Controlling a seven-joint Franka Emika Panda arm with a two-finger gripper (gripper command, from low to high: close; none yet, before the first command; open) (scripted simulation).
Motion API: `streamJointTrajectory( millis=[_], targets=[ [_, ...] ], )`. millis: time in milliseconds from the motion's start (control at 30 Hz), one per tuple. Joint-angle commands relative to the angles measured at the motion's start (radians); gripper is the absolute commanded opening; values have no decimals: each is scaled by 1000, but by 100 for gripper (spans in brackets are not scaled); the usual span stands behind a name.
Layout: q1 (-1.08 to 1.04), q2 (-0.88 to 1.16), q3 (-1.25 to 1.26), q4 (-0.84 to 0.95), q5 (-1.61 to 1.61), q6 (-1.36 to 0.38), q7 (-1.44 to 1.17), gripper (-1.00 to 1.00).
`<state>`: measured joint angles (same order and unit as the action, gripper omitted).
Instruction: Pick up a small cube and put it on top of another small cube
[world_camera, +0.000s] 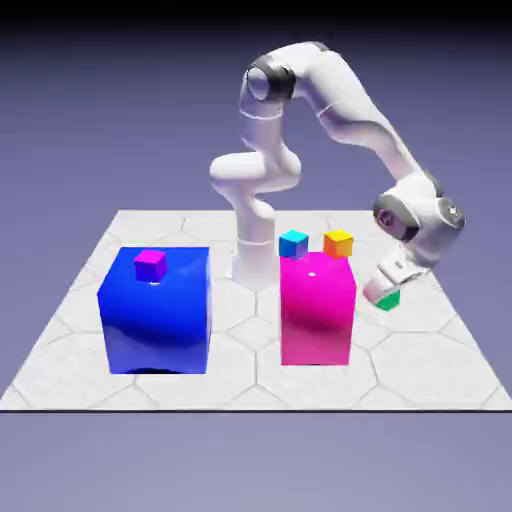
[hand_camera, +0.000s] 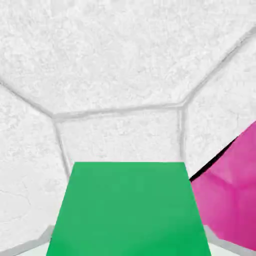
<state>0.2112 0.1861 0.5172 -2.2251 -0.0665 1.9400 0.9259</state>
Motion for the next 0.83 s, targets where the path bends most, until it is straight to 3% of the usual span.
streamJointTrajectory(
  millis=[0, 433, 700, 733, 800],
  targets=[
    [-10, -36, -1, 3, 14, -27, -10, -100],
    [-46, -491, -94, -20, 165, -483, -208, -100],
    [-25, -512, -96, -215, 173, -329, -223, -100],
    [-25, -512, -96, -215, 173, -329, -223, 100],
    [-27, -508, -97, -179, 170, -361, -221, 100]
  ],
)
